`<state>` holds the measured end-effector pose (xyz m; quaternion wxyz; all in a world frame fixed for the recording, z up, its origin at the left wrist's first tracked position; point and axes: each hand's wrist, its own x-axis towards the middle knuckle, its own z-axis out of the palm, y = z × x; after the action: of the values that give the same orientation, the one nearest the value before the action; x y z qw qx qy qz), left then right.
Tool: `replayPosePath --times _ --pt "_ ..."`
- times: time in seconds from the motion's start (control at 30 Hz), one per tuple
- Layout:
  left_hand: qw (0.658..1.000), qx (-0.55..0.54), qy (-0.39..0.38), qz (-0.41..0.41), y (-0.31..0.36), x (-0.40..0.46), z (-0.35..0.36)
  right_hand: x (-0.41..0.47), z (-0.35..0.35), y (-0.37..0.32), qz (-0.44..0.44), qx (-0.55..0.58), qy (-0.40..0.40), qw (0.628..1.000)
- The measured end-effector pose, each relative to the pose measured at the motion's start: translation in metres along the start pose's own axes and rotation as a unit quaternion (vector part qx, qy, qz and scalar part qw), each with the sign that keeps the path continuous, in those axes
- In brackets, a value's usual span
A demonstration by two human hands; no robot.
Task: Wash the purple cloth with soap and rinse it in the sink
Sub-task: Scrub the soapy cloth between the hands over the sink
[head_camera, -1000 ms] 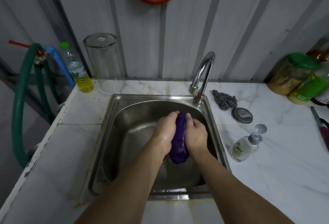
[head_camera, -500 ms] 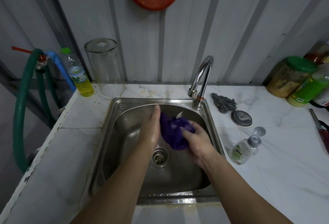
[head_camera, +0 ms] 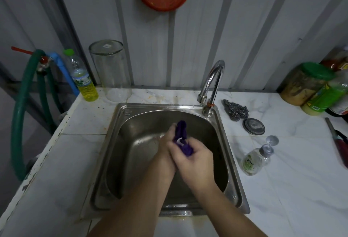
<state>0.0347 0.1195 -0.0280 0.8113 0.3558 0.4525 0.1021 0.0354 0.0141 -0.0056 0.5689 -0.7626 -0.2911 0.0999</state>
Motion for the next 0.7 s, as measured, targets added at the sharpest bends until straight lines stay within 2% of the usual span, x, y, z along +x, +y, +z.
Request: replayPosePath --times 0.1,0.17,0.2,0.23,0.37,0.43,0.5,0.6,0.7 --pt "0.999 -0.022 -0.029 -0.023 -0.004 -0.015 0.015 0.038 -0.007 0.013 0.131 -0.018 0.092 0.987" --pt "1.0 0.004 -0.021 -0.003 -0.006 -0.02 0.025 0.061 -0.019 0.024 0.246 0.003 0.115 0.962" --pt "1.0 0.006 -0.017 0.013 -0.004 -0.02 0.028 0.063 -0.022 0.027 0.265 0.0 0.118 0.957" --pt "1.0 0.006 -0.01 0.019 0.002 -0.021 0.03 0.06 -0.021 0.028 0.243 -0.014 0.121 0.962" --pt "0.998 -0.052 -0.002 0.034 0.002 -0.005 0.012 0.012 0.005 0.012 0.055 -0.022 0.099 0.993" --pt "0.998 -0.054 0.0 0.039 -0.004 -0.009 0.002 0.006 0.012 0.007 0.007 -0.056 0.084 0.995" --pt "0.999 -0.031 0.015 0.007 -0.004 -0.002 0.006 0.02 0.01 0.007 0.041 -0.056 0.097 0.993" --pt "0.999 0.017 0.003 -0.033 0.001 -0.015 0.024 0.053 -0.005 0.02 0.17 -0.039 0.117 0.978" --pt "0.999 0.042 0.019 0.01 0.004 -0.02 0.032 0.063 -0.016 0.034 0.251 -0.033 0.125 0.959"
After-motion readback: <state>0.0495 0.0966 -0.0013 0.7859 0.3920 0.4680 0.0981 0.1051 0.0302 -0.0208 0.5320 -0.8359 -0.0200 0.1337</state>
